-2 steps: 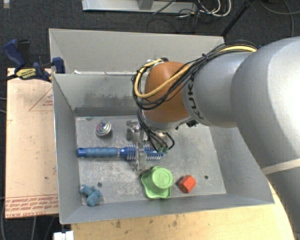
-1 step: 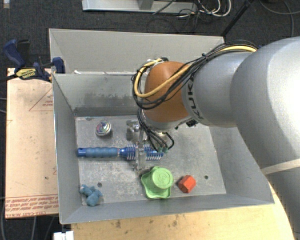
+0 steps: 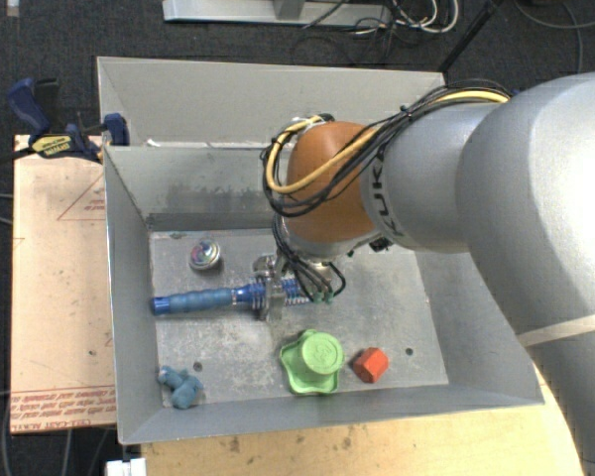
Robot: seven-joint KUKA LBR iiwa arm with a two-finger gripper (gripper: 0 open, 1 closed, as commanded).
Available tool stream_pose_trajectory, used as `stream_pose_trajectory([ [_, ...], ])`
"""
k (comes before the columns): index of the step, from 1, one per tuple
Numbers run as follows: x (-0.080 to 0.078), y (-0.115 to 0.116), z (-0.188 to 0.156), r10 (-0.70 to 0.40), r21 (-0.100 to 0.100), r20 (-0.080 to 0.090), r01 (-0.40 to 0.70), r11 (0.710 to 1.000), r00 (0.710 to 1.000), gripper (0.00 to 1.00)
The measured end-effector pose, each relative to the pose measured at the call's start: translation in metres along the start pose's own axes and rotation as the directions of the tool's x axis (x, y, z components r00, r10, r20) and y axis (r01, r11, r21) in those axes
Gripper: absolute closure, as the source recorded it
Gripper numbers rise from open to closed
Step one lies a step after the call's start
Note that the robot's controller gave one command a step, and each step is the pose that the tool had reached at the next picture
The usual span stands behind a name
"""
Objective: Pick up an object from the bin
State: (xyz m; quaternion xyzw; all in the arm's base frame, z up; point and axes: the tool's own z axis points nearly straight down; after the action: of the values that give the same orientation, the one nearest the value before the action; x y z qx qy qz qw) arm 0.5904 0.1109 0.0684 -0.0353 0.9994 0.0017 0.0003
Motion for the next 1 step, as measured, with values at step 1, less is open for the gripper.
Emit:
stream_pose_trajectory([
  [1,-0.0014,0.0005,-0.0629,0.001,0.001,0.006,-0.001,1.0,1.0,1.0],
])
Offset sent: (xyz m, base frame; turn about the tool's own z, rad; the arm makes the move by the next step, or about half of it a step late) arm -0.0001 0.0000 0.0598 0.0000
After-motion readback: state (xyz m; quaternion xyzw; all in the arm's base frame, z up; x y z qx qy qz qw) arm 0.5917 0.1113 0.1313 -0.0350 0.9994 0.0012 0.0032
